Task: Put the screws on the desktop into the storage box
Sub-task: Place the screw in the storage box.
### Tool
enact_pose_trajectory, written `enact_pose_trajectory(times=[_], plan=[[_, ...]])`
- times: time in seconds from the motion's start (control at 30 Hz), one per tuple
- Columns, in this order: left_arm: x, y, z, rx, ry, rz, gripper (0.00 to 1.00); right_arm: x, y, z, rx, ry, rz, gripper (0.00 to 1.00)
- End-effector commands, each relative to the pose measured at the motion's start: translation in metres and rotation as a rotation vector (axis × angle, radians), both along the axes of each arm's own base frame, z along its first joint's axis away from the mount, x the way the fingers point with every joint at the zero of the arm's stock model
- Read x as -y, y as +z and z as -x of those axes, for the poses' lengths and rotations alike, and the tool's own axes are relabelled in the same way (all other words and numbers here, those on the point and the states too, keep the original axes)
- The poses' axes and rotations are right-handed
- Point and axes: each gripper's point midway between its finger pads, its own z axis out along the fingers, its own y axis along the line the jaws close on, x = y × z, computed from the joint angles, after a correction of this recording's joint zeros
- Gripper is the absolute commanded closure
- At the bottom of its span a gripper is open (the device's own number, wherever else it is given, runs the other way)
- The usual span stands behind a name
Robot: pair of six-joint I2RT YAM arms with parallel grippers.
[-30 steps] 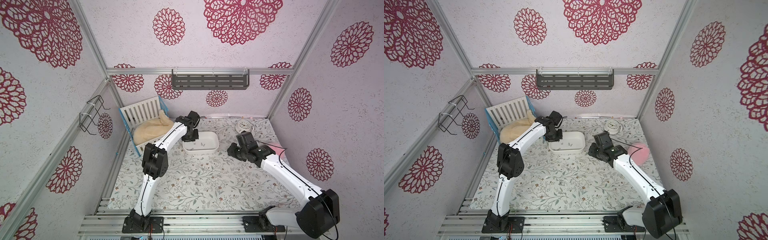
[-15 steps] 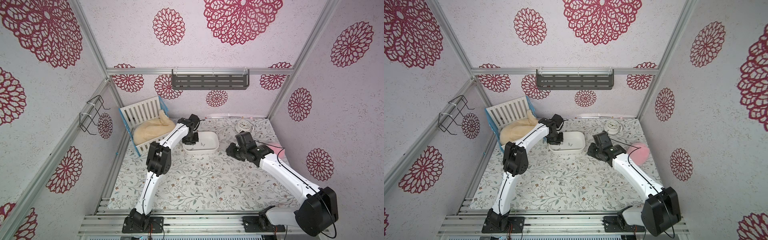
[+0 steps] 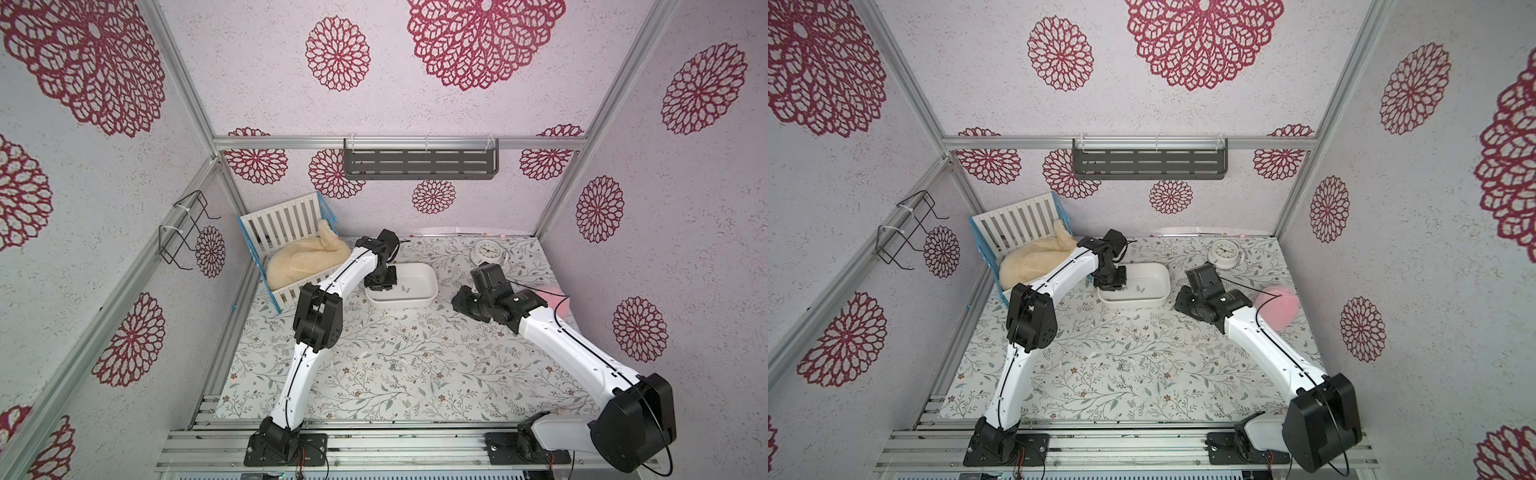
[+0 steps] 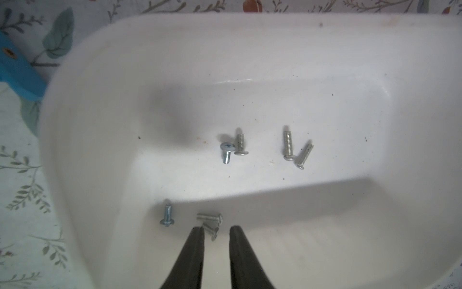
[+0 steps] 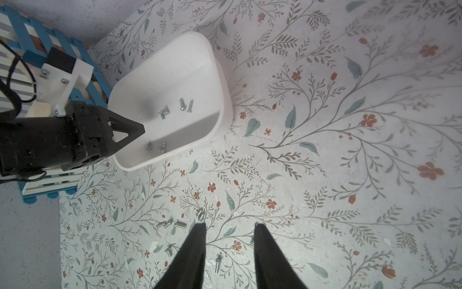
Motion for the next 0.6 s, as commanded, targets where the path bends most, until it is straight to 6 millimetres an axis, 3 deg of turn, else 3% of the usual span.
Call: enact_pose_trajectory(times=[0.0, 0.2, 0.33, 0.37, 0.57], plan=[[-0.003, 0.048, -0.002, 0.080, 0.004, 0.038, 0.73, -0.009, 0.011, -0.004, 0.029, 0.028, -0.019, 0.64], [-0.021, 0.117, 0.019, 0.190, 0.008, 0.050, 0.63, -0.034, -0.008, 0.002, -0.018, 0.063, -0.011, 0.64], [-0.038, 0.137, 0.045, 0.209, 0.012, 0.041, 0.60, -0.046, -0.029, 0.010, -0.073, 0.078, 0.003, 0.64], [-0.044, 0.154, 0.055, 0.241, 0.017, 0.054, 0.60, -0.047, -0.033, 0.012, -0.084, 0.079, 0.008, 0.64], [-0.071, 0.148, 0.097, 0.232, 0.048, 0.050, 0.57, -0.057, -0.056, 0.026, -0.143, 0.118, 0.041, 0.64]])
